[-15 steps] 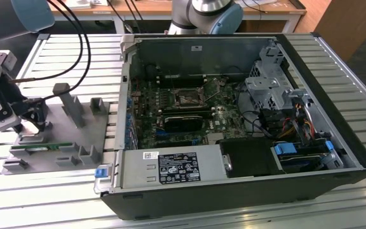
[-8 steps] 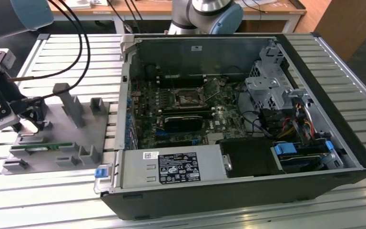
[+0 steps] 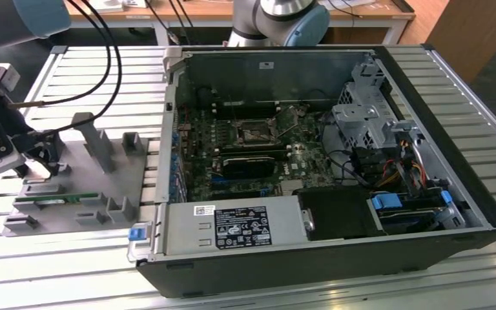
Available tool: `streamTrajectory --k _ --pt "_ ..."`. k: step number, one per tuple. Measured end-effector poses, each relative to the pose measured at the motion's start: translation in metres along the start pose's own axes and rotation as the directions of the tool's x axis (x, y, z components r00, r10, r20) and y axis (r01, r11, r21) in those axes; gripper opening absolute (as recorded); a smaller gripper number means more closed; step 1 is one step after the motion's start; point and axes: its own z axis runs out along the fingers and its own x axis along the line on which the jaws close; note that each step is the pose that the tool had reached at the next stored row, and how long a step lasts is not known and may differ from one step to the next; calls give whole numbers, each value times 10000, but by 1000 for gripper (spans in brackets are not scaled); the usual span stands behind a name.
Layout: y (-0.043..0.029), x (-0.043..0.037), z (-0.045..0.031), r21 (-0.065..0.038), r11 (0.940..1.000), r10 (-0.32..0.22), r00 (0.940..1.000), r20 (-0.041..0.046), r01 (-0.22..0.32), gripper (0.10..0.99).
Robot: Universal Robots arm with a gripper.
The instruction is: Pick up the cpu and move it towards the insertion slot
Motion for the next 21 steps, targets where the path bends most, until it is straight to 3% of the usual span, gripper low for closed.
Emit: streamTrajectory --k 21 --pt "4 0 -83 -1 10000 -1 10000 1 1 541"
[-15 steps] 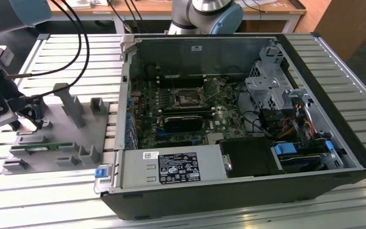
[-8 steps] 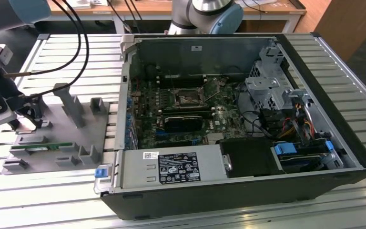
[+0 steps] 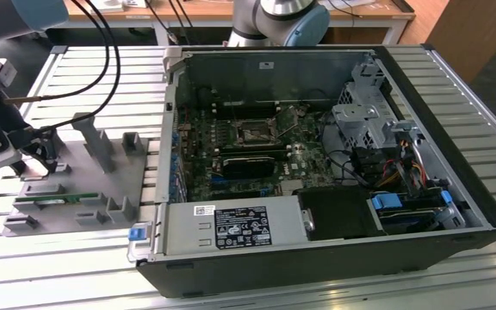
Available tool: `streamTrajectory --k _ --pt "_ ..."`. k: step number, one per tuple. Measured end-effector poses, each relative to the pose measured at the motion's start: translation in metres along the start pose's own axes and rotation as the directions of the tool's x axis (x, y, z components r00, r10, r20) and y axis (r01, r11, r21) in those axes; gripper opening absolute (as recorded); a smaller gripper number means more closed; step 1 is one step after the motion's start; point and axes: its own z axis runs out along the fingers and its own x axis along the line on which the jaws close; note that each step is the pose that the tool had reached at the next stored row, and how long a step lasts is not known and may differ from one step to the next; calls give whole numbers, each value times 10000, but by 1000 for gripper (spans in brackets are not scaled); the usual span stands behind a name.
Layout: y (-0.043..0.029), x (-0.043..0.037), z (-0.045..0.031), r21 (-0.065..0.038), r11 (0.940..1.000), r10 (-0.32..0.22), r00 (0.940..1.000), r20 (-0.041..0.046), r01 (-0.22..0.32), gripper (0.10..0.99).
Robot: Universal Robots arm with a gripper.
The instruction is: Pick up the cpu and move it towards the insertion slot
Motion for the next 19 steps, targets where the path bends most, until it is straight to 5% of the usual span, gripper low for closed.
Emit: streamTrajectory --k 19 --pt "3 0 -75 1 10000 0 10000 -1 0 541"
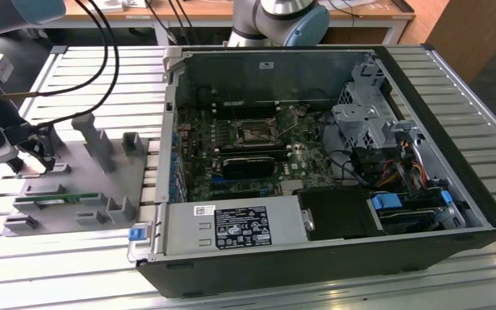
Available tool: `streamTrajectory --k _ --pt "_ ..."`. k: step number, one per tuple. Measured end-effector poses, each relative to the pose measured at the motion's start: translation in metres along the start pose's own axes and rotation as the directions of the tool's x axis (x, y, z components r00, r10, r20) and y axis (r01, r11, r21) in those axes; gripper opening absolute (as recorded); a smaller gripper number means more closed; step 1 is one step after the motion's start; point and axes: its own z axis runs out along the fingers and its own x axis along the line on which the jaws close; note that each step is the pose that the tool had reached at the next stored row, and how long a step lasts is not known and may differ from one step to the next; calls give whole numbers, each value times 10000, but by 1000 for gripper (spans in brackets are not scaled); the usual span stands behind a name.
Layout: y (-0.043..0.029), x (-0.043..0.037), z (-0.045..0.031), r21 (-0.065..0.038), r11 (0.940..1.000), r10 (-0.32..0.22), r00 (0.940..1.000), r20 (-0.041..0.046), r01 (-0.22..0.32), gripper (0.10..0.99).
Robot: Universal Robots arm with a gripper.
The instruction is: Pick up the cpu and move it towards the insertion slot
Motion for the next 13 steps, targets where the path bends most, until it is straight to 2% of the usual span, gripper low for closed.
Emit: streamTrajectory --k 13 --pt "2 0 -33 -1 10000 0 10000 1 0 541"
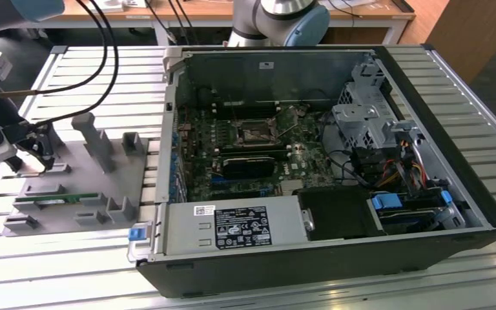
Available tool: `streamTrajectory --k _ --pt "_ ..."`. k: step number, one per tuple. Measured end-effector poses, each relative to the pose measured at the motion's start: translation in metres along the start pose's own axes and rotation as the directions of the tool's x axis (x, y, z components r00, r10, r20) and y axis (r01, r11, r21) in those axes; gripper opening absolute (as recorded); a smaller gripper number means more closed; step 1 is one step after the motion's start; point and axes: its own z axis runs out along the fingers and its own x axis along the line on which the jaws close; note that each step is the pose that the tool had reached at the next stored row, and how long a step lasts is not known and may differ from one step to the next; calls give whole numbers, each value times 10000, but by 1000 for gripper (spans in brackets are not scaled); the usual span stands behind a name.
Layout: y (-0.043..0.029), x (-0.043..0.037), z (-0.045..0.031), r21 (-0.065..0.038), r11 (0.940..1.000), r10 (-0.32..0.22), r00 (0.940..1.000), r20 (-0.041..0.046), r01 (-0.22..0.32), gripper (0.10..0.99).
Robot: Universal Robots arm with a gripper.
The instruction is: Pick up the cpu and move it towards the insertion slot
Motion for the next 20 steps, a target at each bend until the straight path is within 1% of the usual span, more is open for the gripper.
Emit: streamTrajectory --k 9,20 --pt "1 0 -23 0 10000 -1 10000 0 1 541" --pt "5 0 -75 0 10000 0 10000 -1 0 541"
